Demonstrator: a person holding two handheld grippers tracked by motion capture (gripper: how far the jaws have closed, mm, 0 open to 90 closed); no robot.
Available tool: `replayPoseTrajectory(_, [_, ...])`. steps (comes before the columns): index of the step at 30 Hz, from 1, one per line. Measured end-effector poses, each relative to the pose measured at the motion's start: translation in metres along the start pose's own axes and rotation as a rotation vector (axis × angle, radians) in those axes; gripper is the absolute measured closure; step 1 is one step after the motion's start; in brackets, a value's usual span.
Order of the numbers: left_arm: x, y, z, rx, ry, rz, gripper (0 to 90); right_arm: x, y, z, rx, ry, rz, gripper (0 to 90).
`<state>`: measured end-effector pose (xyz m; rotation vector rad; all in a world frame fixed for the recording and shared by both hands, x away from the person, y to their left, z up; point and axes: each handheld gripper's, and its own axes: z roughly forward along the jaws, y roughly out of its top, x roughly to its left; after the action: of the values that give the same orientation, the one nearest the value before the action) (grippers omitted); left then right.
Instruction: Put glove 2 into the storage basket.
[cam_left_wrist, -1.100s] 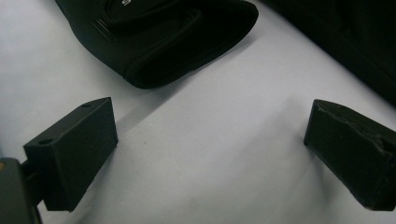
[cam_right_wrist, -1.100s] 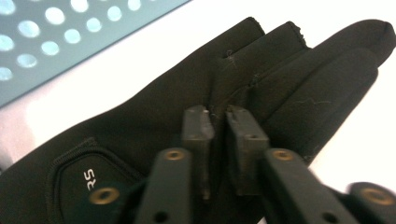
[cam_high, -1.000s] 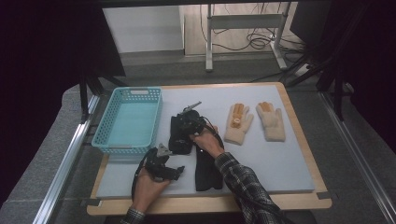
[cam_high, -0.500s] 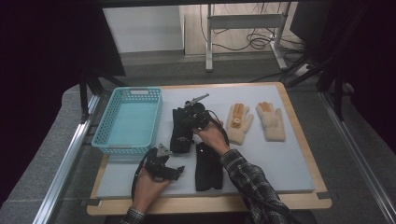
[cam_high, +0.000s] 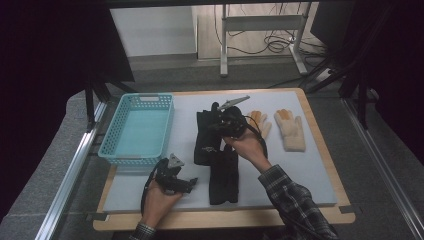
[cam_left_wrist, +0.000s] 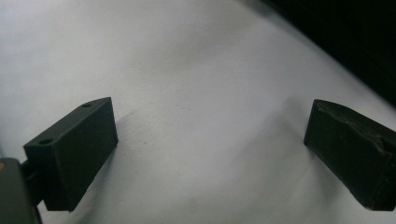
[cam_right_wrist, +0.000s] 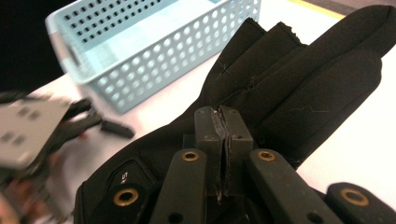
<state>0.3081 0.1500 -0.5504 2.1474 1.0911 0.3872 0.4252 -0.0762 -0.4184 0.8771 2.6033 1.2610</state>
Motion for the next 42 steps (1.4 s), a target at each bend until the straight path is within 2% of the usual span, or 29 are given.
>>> replayPoseTrajectory(2, [0.0,0.0,0.0,0.002,0.0,0.0,2.8,0.002,-0.007,-0.012,0.007,0.01,0.003,86.7])
replayPoseTrajectory(3, [0.0,0.0,0.0,0.002,0.0,0.0,2.8,0.002,-0.007,-0.012,0.007,0.01,0.003,86.7])
replayPoseTrajectory(4, [0.0,0.0,0.0,0.002,0.001,0.001,2.8,0.004,-0.015,-0.024,0.01,0.018,0.01,86.7])
replayPoseTrajectory(7, [0.0,0.0,0.0,-0.004,0.0,-0.005,2.8,0.008,-0.03,-0.038,0.023,0.028,0.022,86.6])
replayPoseTrajectory(12, [0.0,0.0,0.0,-0.006,-0.001,-0.006,2.8,0.019,-0.058,-0.049,0.044,0.065,0.033,86.6])
replayPoseTrajectory(16, [-0.001,0.0,0.001,-0.011,-0.001,-0.01,2.8,0.024,-0.077,-0.042,0.072,0.08,0.043,86.5])
replayPoseTrajectory(20, [-0.001,0.0,0.001,-0.01,0.0,-0.01,2.8,0.018,-0.091,-0.026,0.099,0.075,0.068,86.5])
replayPoseTrajectory(25, [-0.001,0.0,0.0,-0.005,0.0,-0.006,2.8,0.012,-0.105,-0.009,0.137,0.04,0.049,85.5])
replayPoseTrajectory(27, [0.0,0.0,0.0,-0.003,0.0,-0.004,2.8,0.012,-0.111,-0.003,0.147,0.042,0.044,82.5])
replayPoseTrajectory(29, [-0.001,0.0,0.0,-0.007,0.0,-0.01,2.8,0.013,-0.115,0.001,0.152,0.045,0.034,72.7])
replayPoseTrajectory(31, [-0.001,0.0,0.0,-0.007,0.0,-0.008,2.8,0.014,-0.115,-0.001,0.131,0.05,0.027,62.4])
replayPoseTrajectory(33, [-0.001,0.0,0.0,-0.006,0.0,-0.008,2.8,0.014,-0.113,-0.008,0.106,0.034,0.001,55.7])
replayPoseTrajectory(34, [-0.001,0.0,0.0,-0.006,0.0,-0.008,2.8,0.014,-0.113,-0.008,0.106,0.034,0.001,55.7])
replayPoseTrajectory(35, [0.0,0.0,0.0,-0.004,0.0,-0.006,2.8,0.011,-0.112,-0.016,0.087,0.011,-0.02,51.6])
replayPoseTrajectory(37, [0.0,0.0,0.0,-0.001,-0.001,-0.004,2.8,0.005,-0.115,-0.024,0.079,0.0,-0.02,49.3])
replayPoseTrajectory(42, [-0.001,0.0,-0.001,-0.003,0.0,-0.005,3.0,-0.012,-0.137,-0.035,0.056,-0.014,0.012,48.0])
